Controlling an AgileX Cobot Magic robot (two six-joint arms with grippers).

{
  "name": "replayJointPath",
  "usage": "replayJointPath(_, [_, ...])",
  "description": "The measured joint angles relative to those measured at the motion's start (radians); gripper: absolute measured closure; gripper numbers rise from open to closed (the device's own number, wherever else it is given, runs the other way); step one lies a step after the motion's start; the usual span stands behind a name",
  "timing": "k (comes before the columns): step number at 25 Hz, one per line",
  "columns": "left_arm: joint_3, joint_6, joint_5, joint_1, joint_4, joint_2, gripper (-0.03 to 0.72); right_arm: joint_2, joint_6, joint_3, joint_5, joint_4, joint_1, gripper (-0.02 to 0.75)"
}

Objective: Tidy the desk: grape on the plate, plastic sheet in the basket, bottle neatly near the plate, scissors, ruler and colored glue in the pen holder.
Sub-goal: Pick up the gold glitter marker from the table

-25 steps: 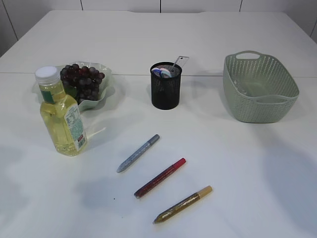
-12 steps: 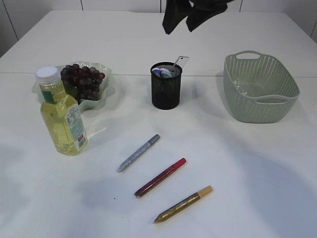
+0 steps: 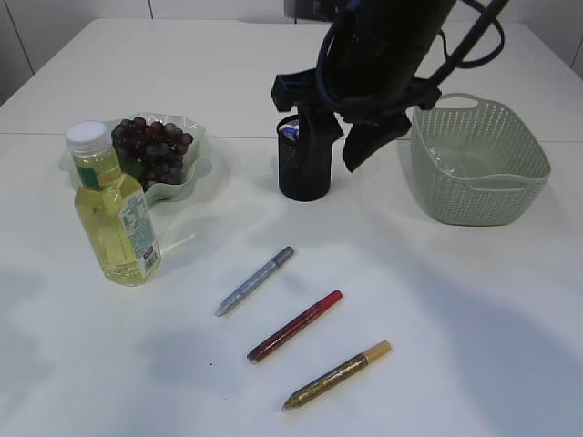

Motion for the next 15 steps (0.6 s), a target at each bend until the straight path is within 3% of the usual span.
replayJointPath(15, [0.0, 0.0, -0.029, 0.0, -0.002, 0.0, 0.398, -0.043, 0.357, 0.352, -0.025, 0.008, 0.0, 0.3])
